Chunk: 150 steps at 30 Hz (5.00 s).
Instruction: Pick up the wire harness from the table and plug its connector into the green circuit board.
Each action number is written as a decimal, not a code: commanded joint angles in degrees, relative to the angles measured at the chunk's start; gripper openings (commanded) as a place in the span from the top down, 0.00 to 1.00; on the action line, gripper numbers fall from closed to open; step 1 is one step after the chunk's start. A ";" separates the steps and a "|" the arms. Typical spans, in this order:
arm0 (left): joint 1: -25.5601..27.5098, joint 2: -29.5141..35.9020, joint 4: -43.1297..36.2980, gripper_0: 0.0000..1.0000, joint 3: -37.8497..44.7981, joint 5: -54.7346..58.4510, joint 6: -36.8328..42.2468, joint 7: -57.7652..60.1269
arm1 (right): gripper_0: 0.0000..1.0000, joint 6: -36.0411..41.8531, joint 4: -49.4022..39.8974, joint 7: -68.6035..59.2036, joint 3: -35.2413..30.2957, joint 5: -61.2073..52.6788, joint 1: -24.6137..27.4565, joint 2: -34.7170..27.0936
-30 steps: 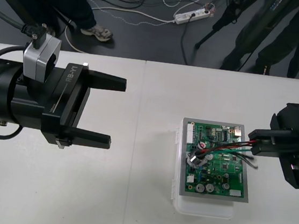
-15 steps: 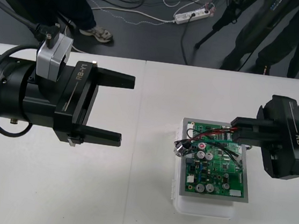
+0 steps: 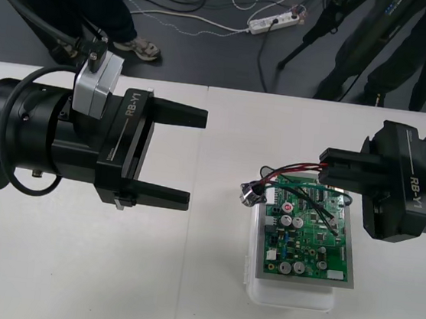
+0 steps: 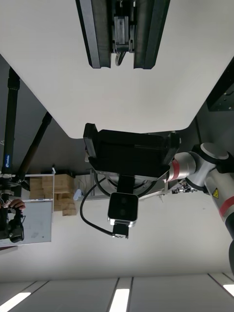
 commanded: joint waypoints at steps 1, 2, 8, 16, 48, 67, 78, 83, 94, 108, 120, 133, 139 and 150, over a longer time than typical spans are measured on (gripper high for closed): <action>-2.83 -0.97 -1.64 0.00 -2.36 -0.27 4.81 -1.11 | 1.00 1.18 -2.74 -2.14 0.90 1.46 0.70 2.18; -3.18 -1.06 -1.56 0.00 -2.80 -0.35 5.25 -1.20 | 1.00 1.18 -2.83 -2.14 0.90 2.16 0.61 2.71; -4.32 -2.21 -0.15 0.00 -3.85 -0.35 5.60 -1.64 | 1.00 1.27 -3.79 -2.49 0.90 5.33 0.61 5.44; -6.43 -3.52 2.58 0.00 -5.52 -0.44 5.69 -2.61 | 1.00 2.68 -4.41 -2.58 3.01 6.38 0.52 6.32; -13.11 -6.86 6.35 0.00 -9.74 -3.34 6.13 -3.75 | 1.00 4.17 -8.10 -4.95 5.20 7.70 -1.06 7.37; -14.08 -6.69 6.35 0.00 -11.68 -3.08 6.57 -4.10 | 1.00 4.17 -8.10 -5.04 5.82 8.40 -1.15 7.63; -14.17 -6.07 6.35 0.00 -12.20 -2.73 6.57 -3.84 | 1.00 4.17 -8.10 -5.13 5.82 7.79 -1.15 7.63; -14.17 -5.90 6.35 0.00 -12.20 -2.38 6.57 -3.84 | 1.00 4.43 -8.10 -5.22 5.82 7.26 -1.15 7.72; -14.17 -5.72 6.35 1.00 -12.91 -2.46 6.66 -4.36 | 1.00 4.43 -8.10 -5.48 5.82 6.29 -1.06 7.72; -14.26 -5.98 6.44 1.00 -12.91 -1.67 7.45 -4.80 | 1.00 4.00 -8.10 -5.48 5.82 6.29 -0.97 7.72; -14.78 -5.98 6.35 1.00 -12.91 -1.23 7.89 -4.80 | 1.00 3.12 -8.10 -5.57 5.82 6.29 -0.88 7.63; -14.69 -5.98 6.35 1.00 -12.91 -0.79 7.89 -4.80 | 0.00 2.94 -8.10 -6.09 5.38 5.77 -0.44 7.72; -14.69 -5.90 6.44 1.00 -12.91 -0.62 7.89 -4.80 | 0.00 2.94 -8.10 -6.09 5.20 5.50 -0.36 7.72; -14.61 -2.64 6.44 1.00 -12.82 2.72 7.89 -4.54 | 0.00 2.85 -8.10 -6.09 4.68 5.33 -0.09 7.72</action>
